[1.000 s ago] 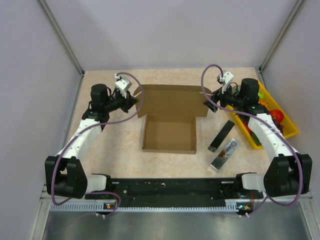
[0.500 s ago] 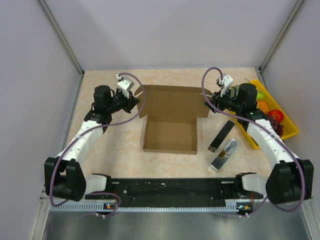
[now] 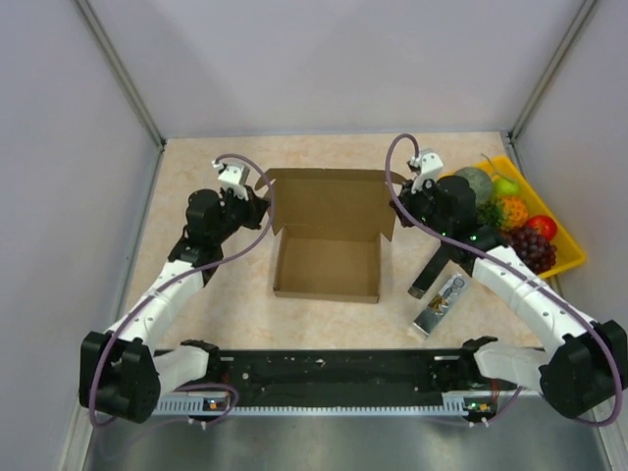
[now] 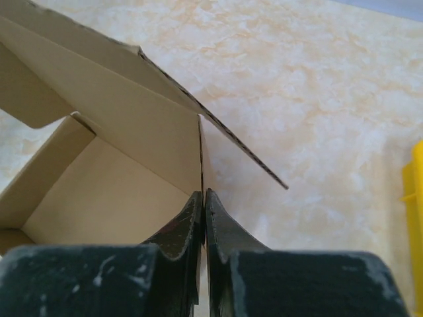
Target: Fold the paper box
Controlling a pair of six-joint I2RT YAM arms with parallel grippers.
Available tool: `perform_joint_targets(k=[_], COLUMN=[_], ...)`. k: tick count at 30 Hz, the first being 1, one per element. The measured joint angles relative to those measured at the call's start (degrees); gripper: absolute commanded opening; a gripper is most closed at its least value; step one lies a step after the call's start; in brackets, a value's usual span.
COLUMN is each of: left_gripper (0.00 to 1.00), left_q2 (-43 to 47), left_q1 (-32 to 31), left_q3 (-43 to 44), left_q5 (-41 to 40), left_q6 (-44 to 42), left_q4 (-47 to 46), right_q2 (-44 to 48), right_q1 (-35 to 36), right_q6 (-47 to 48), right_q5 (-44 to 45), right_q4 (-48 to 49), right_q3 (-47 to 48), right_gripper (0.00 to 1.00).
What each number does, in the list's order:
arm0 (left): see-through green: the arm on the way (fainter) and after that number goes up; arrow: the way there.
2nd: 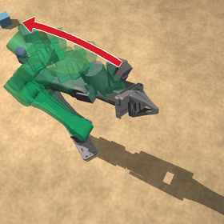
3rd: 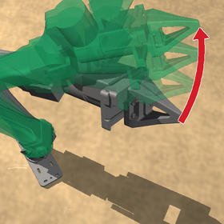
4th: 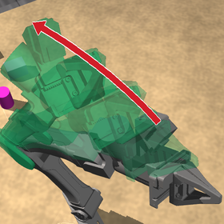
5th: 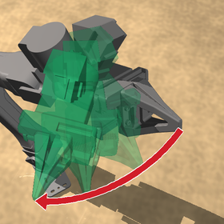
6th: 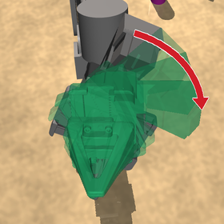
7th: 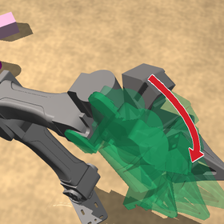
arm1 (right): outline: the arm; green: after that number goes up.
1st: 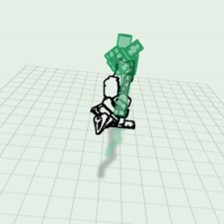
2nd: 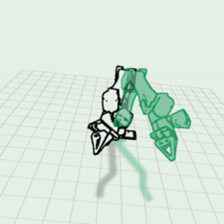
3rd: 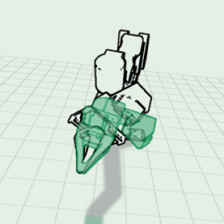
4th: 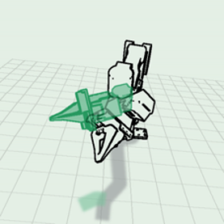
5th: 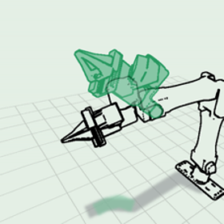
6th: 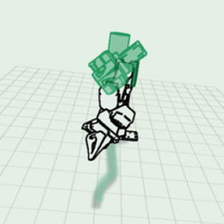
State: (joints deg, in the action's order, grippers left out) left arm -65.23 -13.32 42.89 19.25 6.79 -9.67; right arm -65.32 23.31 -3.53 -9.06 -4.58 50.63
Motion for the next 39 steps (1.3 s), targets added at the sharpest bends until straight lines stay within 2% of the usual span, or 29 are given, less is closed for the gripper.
perform_joint_targets(k=[5,11,21,28,34,39], left_gripper=[0.0,0.0,0.0,0.0,0.0,0.0], left_q2=[1.77,2.51,3.15,1.75,2.71,8.7], left_q1=[-4.28,-7.74,-8.28,-9.09,-10.8,-12.31], left_q3=[-2.4,-3.21,-4.39,-3.56,-5.25,-11.39], left_q5=[-8.22,-14.49,-15.96,-17.11,-19.71,-20.72], left_q6=[5.88,7.8,10.54,14.25,14.99,14.95], left_q4=[-2.82,-3.48,-4.55,-5.33,-6.88,-9.18], right_q2=[0.35,0.11,-5.77,-7.52,-5.35,-0.96], right_q1=[5.57,9.14,12.15,15.56,18.95,20.96], right_q6=[-7.69,-14.23,-25.73,-28.59,-29.35,-29.94], right_q5=[11.37,20.48,31.01,38.05,43.45,44.24], right_q4=[-0.55,-1.66,-3.93,-5.95,-2.97,0.55], right_q3=[0.0,0.11,5.4,7.34,3.39,-2.4], right_gripper=[0.0,0.0,0.0,0.0,0.0,0.0])
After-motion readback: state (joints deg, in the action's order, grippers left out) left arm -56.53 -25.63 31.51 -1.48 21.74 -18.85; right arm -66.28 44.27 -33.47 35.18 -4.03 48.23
